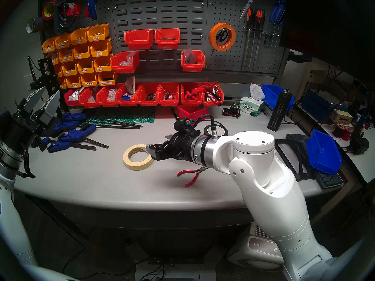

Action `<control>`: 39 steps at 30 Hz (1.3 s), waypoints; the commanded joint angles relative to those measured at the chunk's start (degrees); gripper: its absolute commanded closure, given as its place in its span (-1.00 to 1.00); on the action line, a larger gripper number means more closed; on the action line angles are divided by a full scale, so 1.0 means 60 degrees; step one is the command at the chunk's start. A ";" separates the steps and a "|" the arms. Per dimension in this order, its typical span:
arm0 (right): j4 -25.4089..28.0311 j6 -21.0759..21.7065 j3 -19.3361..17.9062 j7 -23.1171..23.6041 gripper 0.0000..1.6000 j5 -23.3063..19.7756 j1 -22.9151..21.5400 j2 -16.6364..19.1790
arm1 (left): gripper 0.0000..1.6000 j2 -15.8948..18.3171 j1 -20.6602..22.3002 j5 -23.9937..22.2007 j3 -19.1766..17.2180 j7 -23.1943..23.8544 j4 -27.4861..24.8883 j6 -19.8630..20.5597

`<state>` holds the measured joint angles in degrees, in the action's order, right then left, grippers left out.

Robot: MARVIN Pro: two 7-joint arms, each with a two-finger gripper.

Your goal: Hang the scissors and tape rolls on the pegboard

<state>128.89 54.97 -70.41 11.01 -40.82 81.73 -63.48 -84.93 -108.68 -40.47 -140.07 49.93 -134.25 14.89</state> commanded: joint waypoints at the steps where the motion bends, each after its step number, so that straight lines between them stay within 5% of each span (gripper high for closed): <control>1: 0.0094 0.0005 -0.0029 0.0130 -1.00 -0.0025 -0.0382 0.0040 | -1.00 -0.0007 0.0099 -0.0091 -0.0018 -0.0024 -0.0194 -0.0010; 7: -0.0032 0.0005 -0.0061 0.0181 -1.00 0.0013 -0.0472 0.0081 | -1.00 -0.0007 0.0099 -0.0092 -0.0018 -0.0024 -0.0194 -0.0010; 23: -0.1438 0.0005 0.1234 0.0597 -1.00 0.0400 -0.2220 -0.0316 | -1.00 -0.0001 0.0098 -0.0084 -0.0016 -0.0015 -0.0184 -0.0019; 39: -0.2494 0.0005 0.1794 0.1097 -1.00 0.1087 -0.3462 -0.0572 | -1.00 0.0007 0.0096 -0.0075 -0.0014 -0.0006 -0.0173 -0.0025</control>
<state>114.32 55.18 -59.84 16.13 -35.54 67.00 -65.49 -84.94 -108.67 -40.46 -140.08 49.93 -134.26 14.89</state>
